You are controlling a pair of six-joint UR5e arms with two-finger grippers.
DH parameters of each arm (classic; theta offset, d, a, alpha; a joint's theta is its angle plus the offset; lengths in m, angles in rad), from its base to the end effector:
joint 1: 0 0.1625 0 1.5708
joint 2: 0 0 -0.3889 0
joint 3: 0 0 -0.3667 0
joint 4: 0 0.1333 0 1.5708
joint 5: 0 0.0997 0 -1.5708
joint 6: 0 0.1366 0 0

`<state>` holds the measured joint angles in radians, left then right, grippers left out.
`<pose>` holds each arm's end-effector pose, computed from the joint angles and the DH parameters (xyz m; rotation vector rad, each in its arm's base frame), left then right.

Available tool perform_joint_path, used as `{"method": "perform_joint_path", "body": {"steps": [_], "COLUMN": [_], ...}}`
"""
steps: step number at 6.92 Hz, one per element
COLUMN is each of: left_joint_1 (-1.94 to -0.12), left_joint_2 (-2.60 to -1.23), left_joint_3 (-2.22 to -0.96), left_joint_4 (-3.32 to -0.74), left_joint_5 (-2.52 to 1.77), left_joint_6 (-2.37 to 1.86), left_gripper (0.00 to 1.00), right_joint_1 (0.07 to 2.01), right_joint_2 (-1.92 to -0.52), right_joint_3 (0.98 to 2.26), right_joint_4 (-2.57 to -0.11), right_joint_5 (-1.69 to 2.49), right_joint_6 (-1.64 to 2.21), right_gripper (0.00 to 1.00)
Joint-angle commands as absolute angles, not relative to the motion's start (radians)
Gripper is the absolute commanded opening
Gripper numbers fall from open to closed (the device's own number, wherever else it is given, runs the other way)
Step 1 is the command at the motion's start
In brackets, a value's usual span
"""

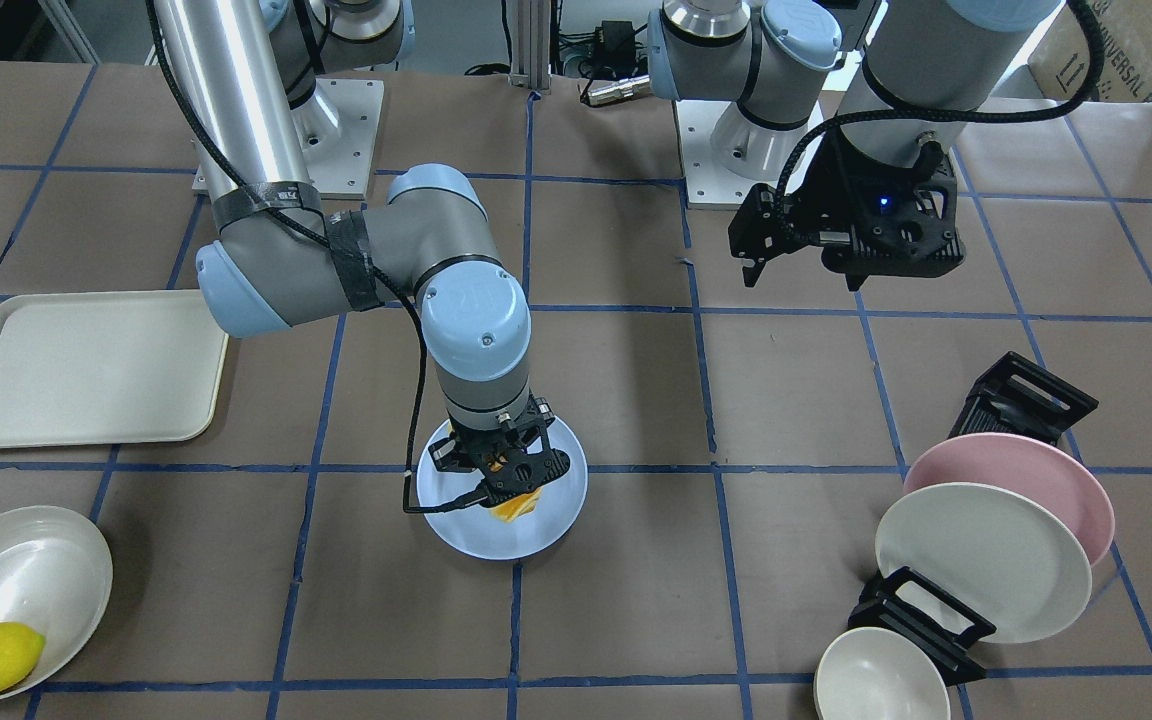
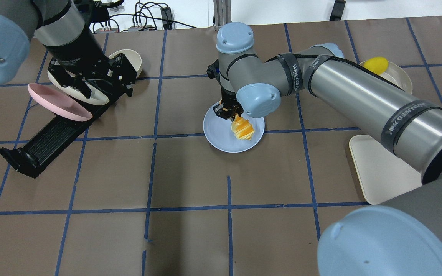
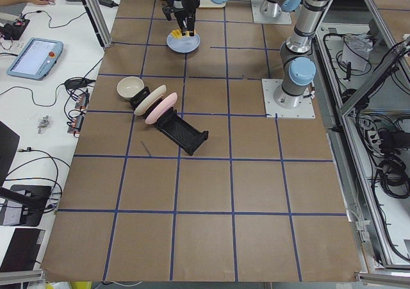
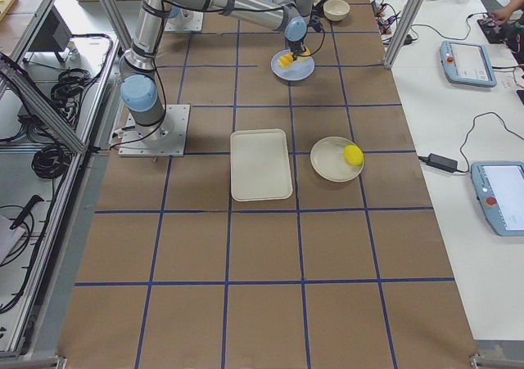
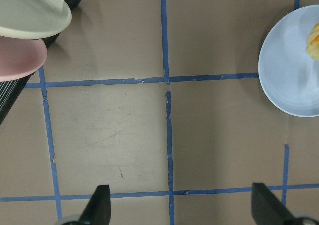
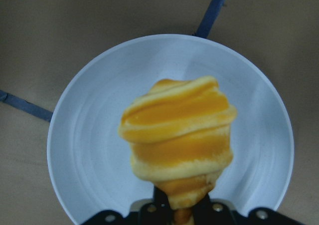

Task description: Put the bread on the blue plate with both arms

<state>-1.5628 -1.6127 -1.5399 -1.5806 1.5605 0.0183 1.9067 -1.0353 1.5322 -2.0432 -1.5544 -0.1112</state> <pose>-0.1309 -0.4809 0.4084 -0.0160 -3.1308 -0.0324 0.3314 -0.5380 0.1832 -0.6931 3.0500 0.0409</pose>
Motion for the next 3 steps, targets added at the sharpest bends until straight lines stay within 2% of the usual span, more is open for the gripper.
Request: {"method": "perform_joint_path", "body": {"steps": [1, 3], "left_joint_1": [-1.562, -1.562], "left_joint_2": [-1.611, -1.608], "left_joint_3": [-1.535, -1.536], "left_joint_4": [-1.588, -1.585], "left_joint_5": [1.562, 1.566], "left_joint_6": [0.017, 0.017], "left_gripper": [1.0, 1.0], "right_joint_1": [1.907, 1.907], "right_joint_2": [-1.035, -1.035], "right_joint_3": [1.529, 1.532], "right_joint_4": [-2.043, -2.043], "right_joint_5": [-1.555, -1.555], "right_joint_6": [-0.114, -0.11], "right_gripper": [1.0, 1.0]}}
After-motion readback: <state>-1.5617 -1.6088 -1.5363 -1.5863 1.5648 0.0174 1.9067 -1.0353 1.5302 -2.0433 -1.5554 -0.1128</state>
